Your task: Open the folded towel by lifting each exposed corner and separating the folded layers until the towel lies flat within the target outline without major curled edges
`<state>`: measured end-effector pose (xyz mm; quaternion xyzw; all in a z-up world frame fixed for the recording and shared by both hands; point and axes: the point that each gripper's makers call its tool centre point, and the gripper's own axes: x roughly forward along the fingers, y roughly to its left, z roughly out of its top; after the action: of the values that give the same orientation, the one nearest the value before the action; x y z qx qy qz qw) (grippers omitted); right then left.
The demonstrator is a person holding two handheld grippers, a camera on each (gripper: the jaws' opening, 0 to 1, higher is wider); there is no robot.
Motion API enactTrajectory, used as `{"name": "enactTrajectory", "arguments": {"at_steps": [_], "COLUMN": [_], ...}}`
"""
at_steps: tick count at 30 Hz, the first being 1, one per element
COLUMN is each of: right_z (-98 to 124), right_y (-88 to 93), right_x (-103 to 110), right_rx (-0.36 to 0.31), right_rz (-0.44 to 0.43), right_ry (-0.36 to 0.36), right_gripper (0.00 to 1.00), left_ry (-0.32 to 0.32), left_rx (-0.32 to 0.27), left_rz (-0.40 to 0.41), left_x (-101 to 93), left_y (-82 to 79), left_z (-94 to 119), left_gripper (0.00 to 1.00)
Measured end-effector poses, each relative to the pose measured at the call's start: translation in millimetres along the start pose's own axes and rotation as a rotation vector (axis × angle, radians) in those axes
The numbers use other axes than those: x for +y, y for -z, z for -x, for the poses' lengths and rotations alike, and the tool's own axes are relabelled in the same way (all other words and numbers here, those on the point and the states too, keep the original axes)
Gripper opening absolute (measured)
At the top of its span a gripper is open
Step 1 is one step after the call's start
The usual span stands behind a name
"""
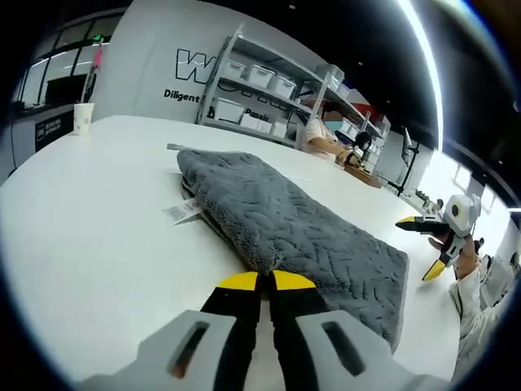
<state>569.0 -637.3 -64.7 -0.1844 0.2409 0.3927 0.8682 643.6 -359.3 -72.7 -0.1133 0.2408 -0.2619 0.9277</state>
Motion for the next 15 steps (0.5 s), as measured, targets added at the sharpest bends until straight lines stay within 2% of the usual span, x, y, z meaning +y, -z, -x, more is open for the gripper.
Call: {"name": "enactTrajectory", "arguments": {"at_steps": [10, 15], "right_z": [-2.7, -2.3], "right_y": [3.2, 2.5], "right_x": [2.6, 2.4], "right_rx": [0.019, 0.018], "right_rz": [0.007, 0.010], "right_ry": [-0.009, -0.008], "right_gripper": [0.94, 0.94], "left_ry": [-0.072, -0.106], "left_rx": [-0.025, -0.047], "left_rz": [-0.058, -0.097], "left_x": [24.2, 28.6], "left_y": [-10.4, -17.9], "left_z": [2.9, 10.1], "left_gripper": [0.02, 0.02]}}
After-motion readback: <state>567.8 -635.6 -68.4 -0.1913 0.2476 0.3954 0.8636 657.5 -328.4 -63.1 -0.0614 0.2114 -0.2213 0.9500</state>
